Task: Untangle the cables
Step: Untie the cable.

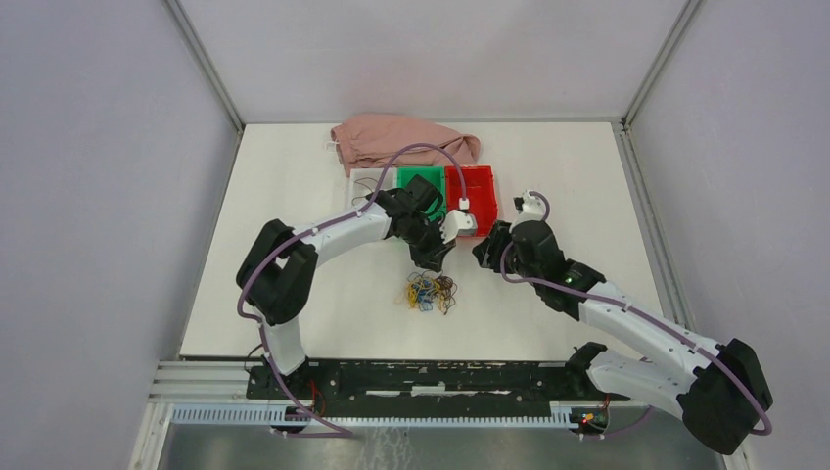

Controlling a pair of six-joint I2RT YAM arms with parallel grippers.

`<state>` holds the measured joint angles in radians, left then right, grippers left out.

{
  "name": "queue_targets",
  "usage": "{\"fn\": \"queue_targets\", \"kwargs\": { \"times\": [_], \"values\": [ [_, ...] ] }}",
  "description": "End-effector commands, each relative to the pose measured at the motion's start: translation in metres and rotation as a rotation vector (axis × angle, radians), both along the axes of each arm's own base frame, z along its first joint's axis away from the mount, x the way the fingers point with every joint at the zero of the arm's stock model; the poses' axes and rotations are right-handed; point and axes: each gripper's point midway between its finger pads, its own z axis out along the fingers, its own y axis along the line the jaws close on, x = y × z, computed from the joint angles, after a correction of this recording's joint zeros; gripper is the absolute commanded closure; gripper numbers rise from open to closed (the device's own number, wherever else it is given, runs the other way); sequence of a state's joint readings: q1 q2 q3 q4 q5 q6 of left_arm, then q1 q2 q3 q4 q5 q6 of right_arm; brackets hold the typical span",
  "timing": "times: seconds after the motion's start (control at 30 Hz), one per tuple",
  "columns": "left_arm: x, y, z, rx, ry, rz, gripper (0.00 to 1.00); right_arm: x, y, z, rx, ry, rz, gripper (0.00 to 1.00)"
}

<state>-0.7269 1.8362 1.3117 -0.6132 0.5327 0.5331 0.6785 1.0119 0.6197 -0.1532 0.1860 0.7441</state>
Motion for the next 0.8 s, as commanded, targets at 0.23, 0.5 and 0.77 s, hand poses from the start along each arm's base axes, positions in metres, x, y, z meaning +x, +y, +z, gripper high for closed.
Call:
{"fn": "queue_targets", "kwargs": {
  "times": [0.23,0.5,0.77],
  "values": [
    [0.010,-0.005,0.008,-0.024,-0.096,-0.069,0.73,0.003,-0.005,0.015,0.027,-0.055,-0.022,0.53],
    [0.003,0.001,-0.003,0.004,-0.074,-0.120,0.56,0.004,-0.004,0.016,0.027,-0.054,-0.022,0.53],
    [0.004,0.005,-0.006,0.033,-0.081,-0.154,0.63,0.004,-0.005,0.017,0.024,-0.053,-0.022,0.53]
  ]
}}
